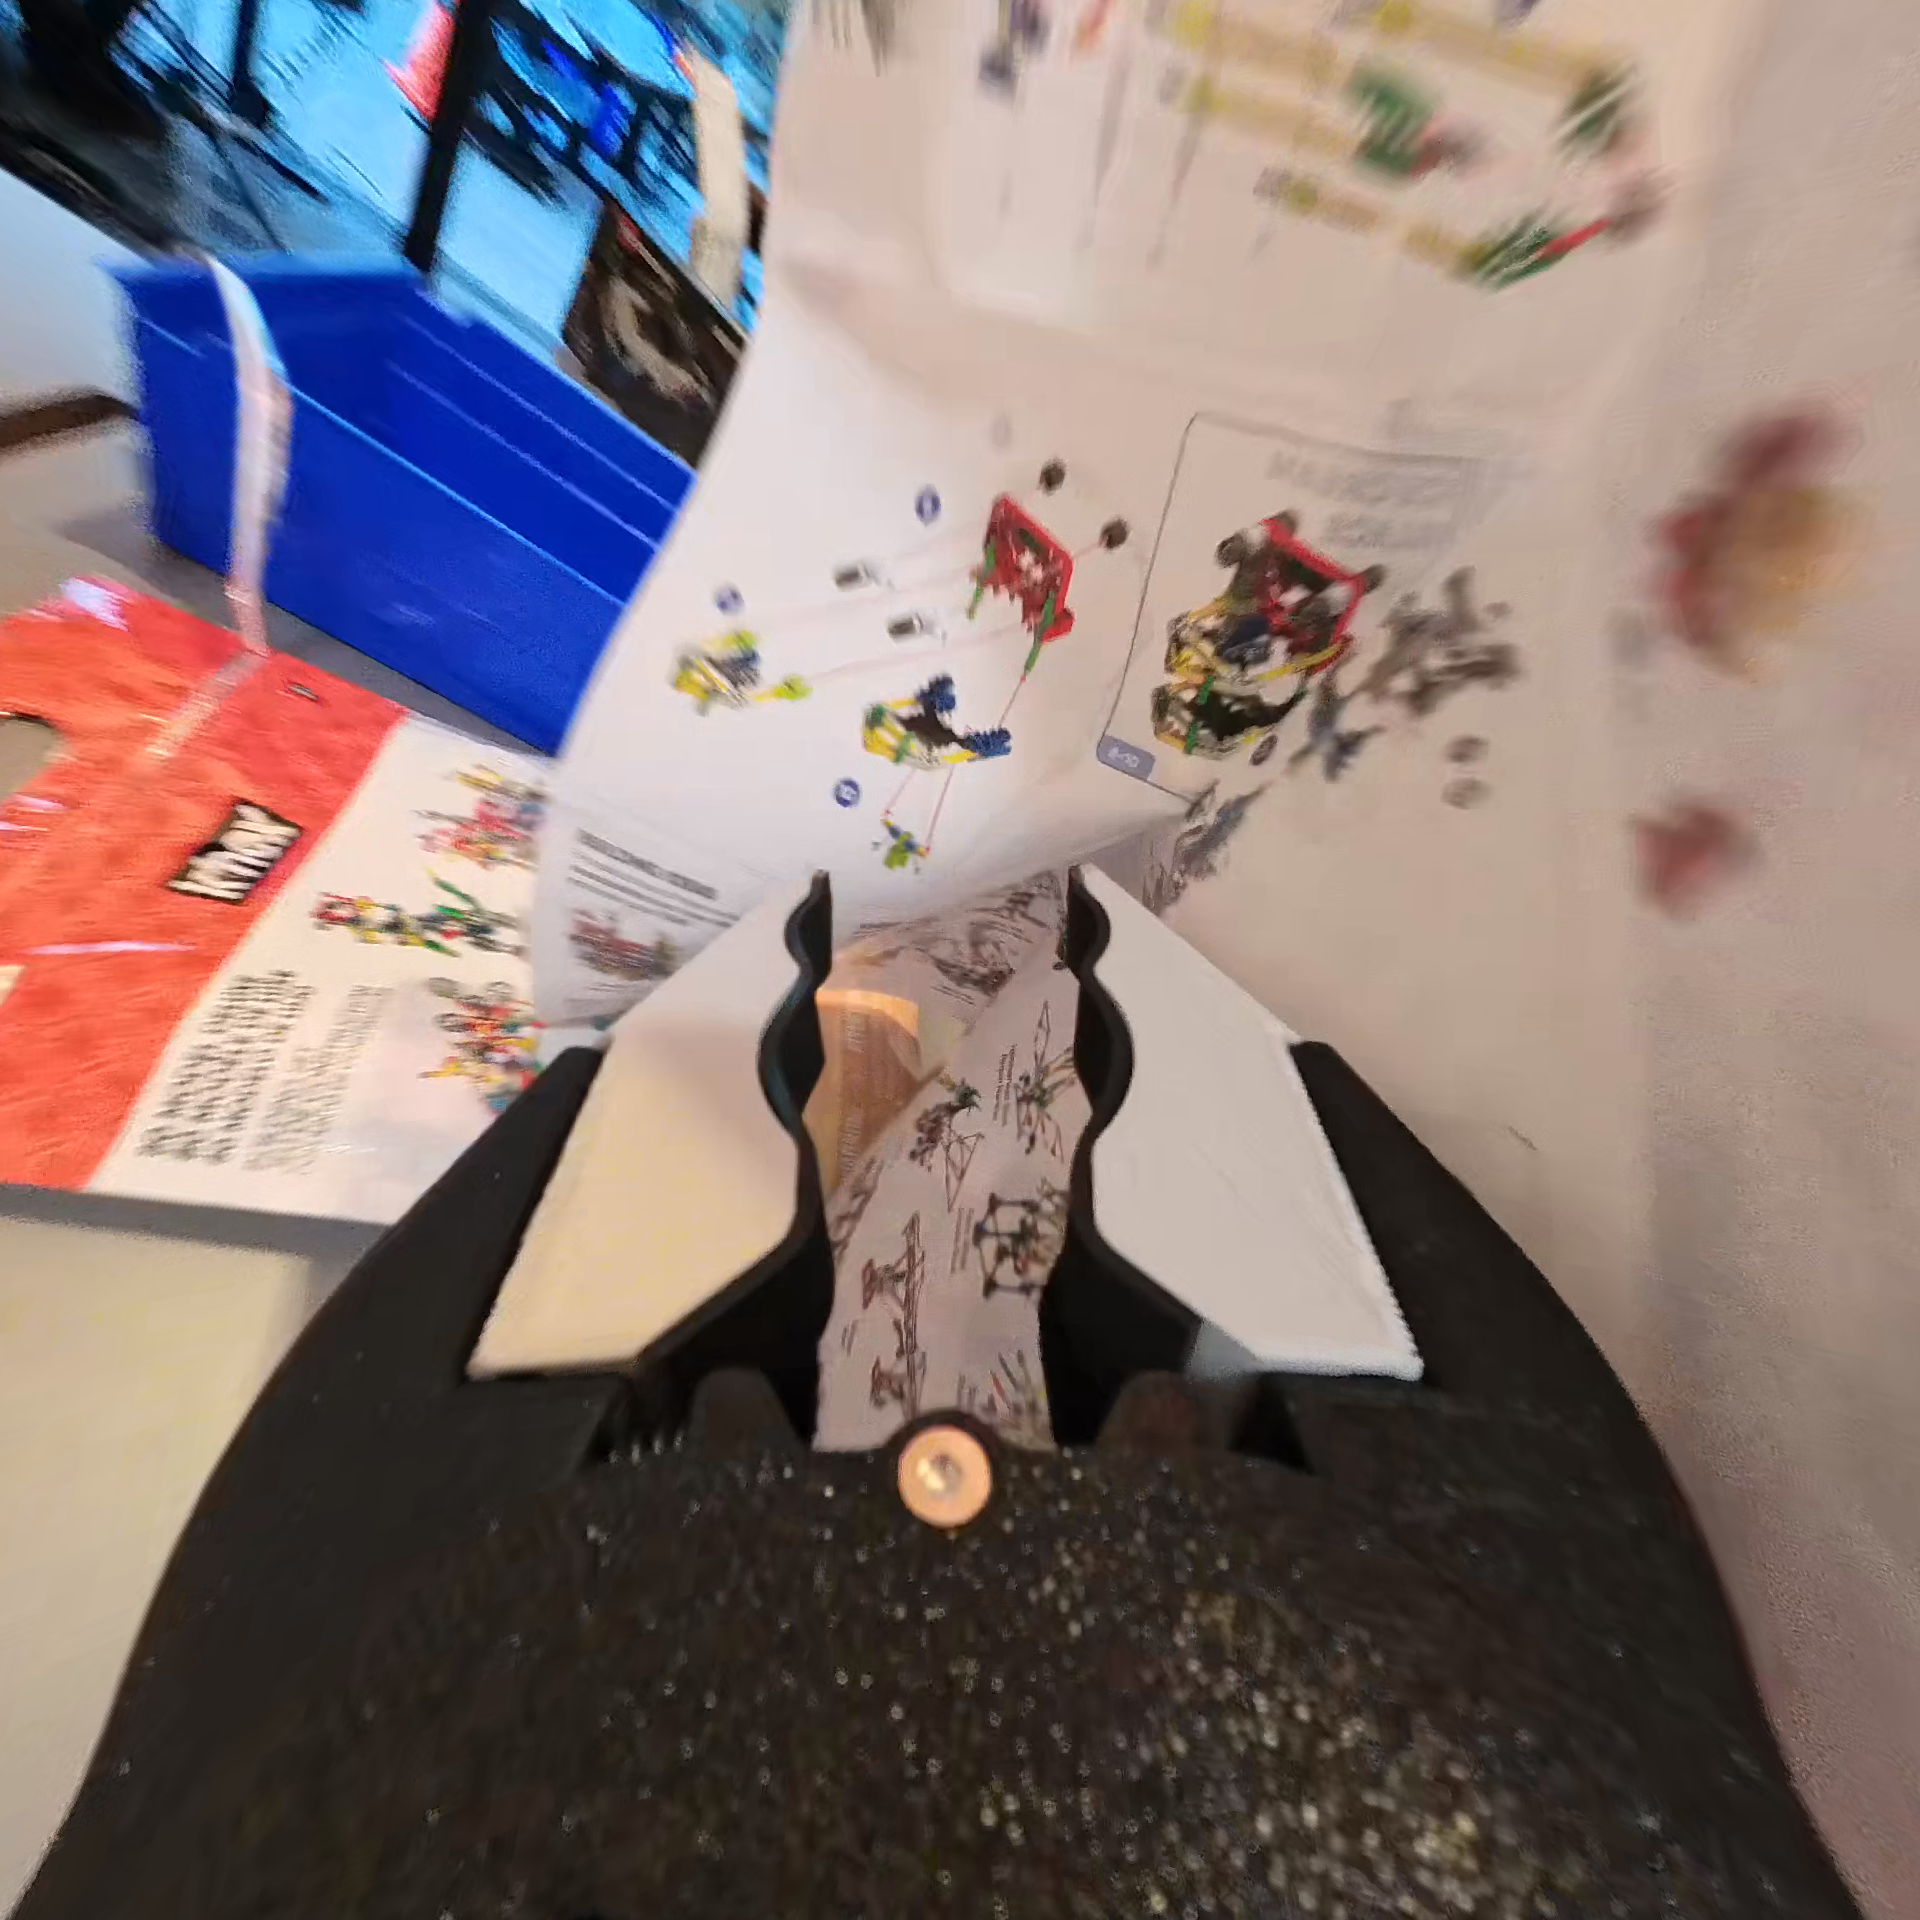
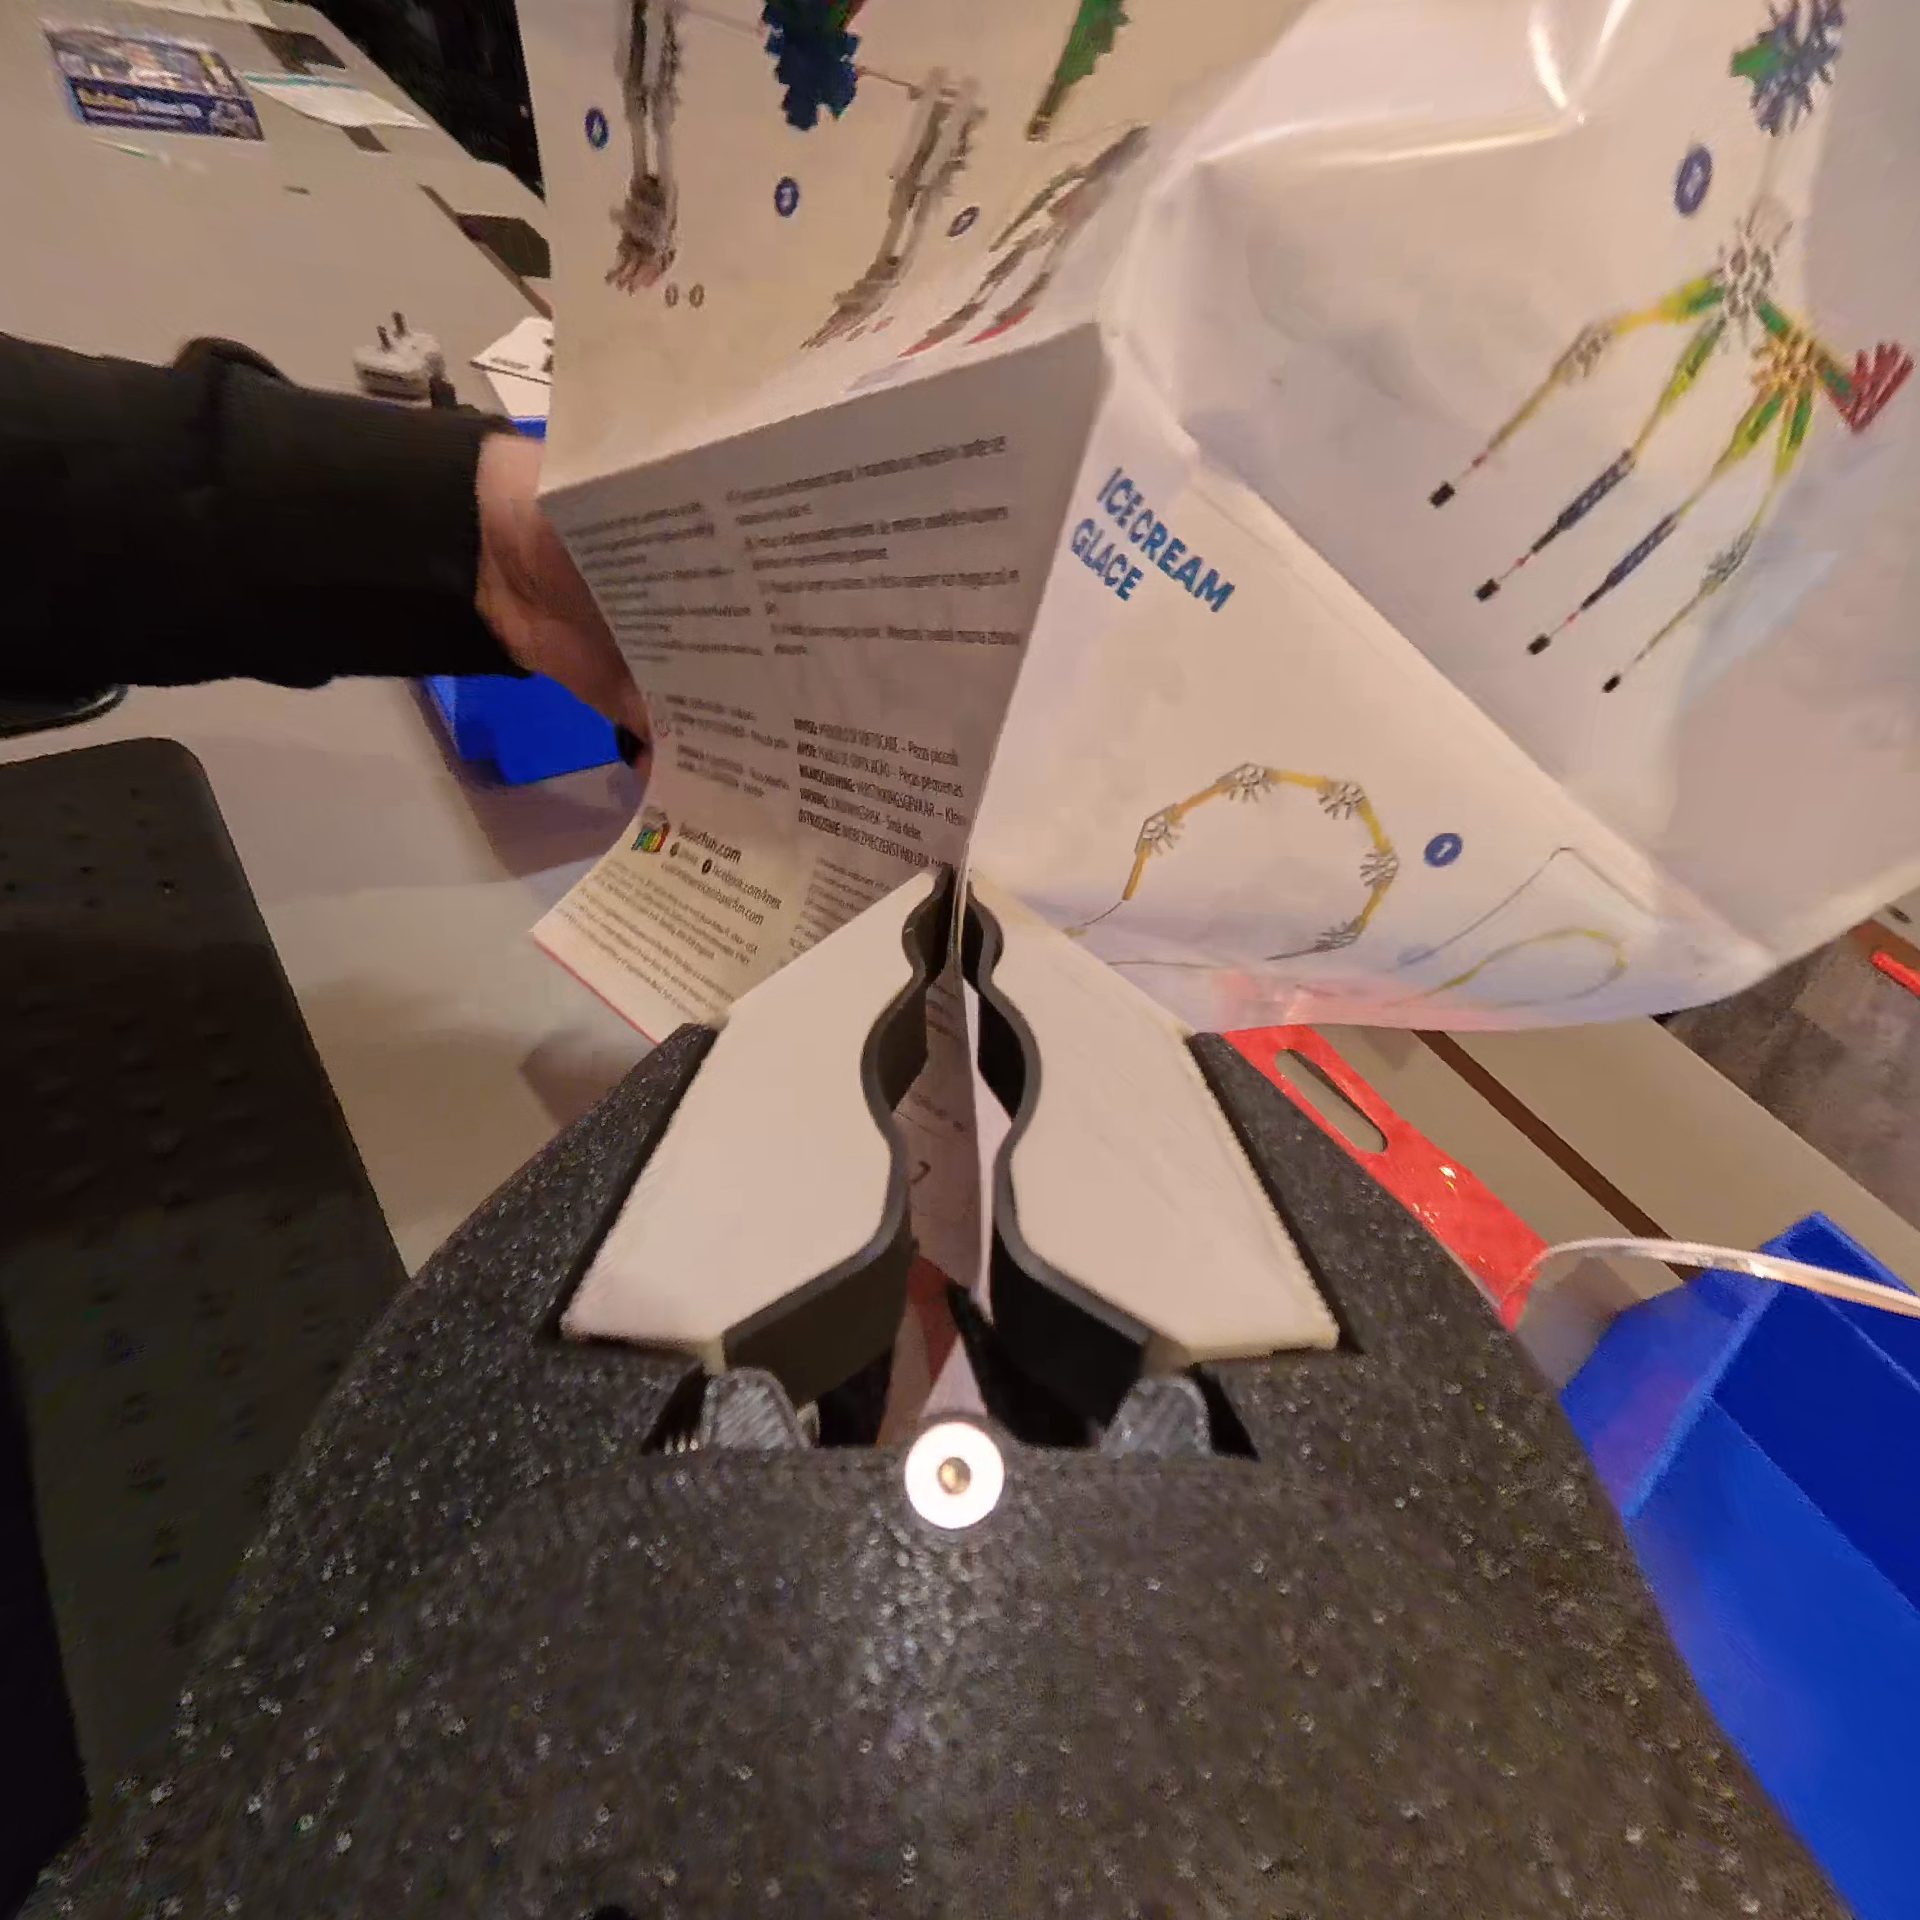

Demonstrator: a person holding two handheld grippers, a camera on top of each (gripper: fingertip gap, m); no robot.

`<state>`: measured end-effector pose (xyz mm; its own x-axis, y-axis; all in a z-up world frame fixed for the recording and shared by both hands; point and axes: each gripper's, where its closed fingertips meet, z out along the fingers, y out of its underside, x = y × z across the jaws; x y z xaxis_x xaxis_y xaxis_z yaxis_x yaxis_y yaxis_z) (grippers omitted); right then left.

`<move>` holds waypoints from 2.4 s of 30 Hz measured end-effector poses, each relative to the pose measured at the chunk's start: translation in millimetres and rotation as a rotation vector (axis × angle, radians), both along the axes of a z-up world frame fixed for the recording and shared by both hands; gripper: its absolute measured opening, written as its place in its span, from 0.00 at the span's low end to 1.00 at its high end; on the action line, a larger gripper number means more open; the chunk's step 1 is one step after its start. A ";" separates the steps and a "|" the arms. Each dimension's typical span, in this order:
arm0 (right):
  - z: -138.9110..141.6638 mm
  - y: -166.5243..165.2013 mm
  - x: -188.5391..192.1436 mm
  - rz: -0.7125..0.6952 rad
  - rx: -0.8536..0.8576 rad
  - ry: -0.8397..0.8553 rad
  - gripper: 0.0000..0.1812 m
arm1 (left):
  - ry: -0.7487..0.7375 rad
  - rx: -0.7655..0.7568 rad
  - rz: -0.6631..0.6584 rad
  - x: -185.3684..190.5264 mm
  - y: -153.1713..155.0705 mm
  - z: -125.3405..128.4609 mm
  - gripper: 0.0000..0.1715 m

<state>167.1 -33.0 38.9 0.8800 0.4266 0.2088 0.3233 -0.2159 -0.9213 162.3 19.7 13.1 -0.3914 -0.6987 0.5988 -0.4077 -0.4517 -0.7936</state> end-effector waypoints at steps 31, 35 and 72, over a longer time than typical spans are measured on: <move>-1.9 -32.8 13.8 0.153 -0.142 -0.206 0.00 | 0.012 0.337 -0.063 -47.9 33.4 148.5 0.00; 8.9 -37.0 28.0 0.130 -0.122 -0.126 0.00 | -0.034 0.174 -0.128 -60.8 29.5 143.6 0.00; -150.5 -76.1 -36.9 0.039 -0.527 -0.249 0.26 | 0.363 -0.060 0.447 -143.3 -20.4 -129.0 0.27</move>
<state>130.3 -109.1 -111.6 0.8133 0.5600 0.1579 0.5329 -0.6082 -0.5883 19.0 -0.7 -115.9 0.1719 -0.7098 0.6831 -0.4083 -0.6824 -0.6064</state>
